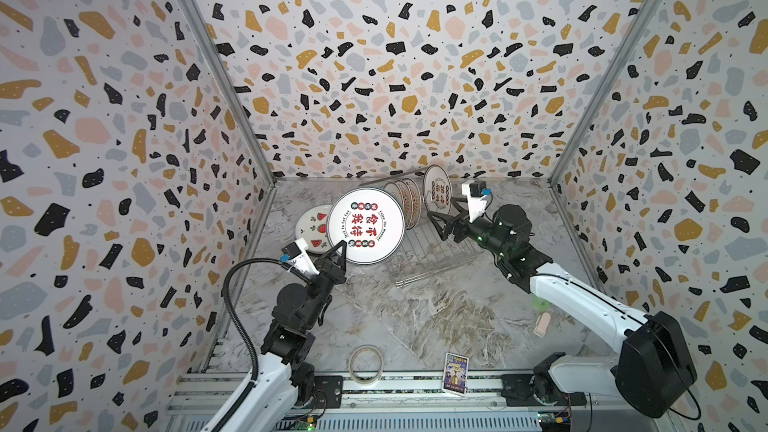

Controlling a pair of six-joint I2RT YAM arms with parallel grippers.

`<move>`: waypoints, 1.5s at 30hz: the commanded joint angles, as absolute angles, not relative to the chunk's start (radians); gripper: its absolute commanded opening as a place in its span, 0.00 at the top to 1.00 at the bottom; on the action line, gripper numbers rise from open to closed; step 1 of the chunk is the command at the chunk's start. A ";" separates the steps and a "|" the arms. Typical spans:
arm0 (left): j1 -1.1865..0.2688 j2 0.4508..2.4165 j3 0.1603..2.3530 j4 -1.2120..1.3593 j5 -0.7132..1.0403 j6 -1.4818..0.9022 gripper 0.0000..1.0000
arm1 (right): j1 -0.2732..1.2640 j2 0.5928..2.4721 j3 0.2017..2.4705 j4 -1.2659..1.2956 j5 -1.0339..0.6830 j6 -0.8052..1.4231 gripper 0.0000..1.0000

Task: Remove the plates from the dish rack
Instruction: 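Carry the plate down toward the table with left gripper while right withdraws, then lower the plate flat onto the table nearer the robot with the left gripper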

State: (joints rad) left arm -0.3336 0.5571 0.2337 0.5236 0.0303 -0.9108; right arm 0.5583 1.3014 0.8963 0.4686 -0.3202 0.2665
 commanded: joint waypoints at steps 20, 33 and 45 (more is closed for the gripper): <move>-0.224 0.282 0.198 -0.040 -0.054 -1.274 1.00 | 0.799 1.487 1.064 0.388 -0.403 0.112 0.01; -0.224 0.366 0.238 -0.244 -0.119 -1.313 1.00 | 0.892 1.647 1.192 0.334 -0.423 0.093 0.01; -0.224 0.486 0.166 -0.122 -0.109 -1.346 1.00 | 0.956 1.773 1.307 0.236 -0.353 0.023 0.01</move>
State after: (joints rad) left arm -0.2298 0.4782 0.1860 -0.2371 -0.0963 -1.3258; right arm 0.9474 1.7802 1.2682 0.2722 -0.3717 0.0498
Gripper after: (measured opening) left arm 0.078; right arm 0.988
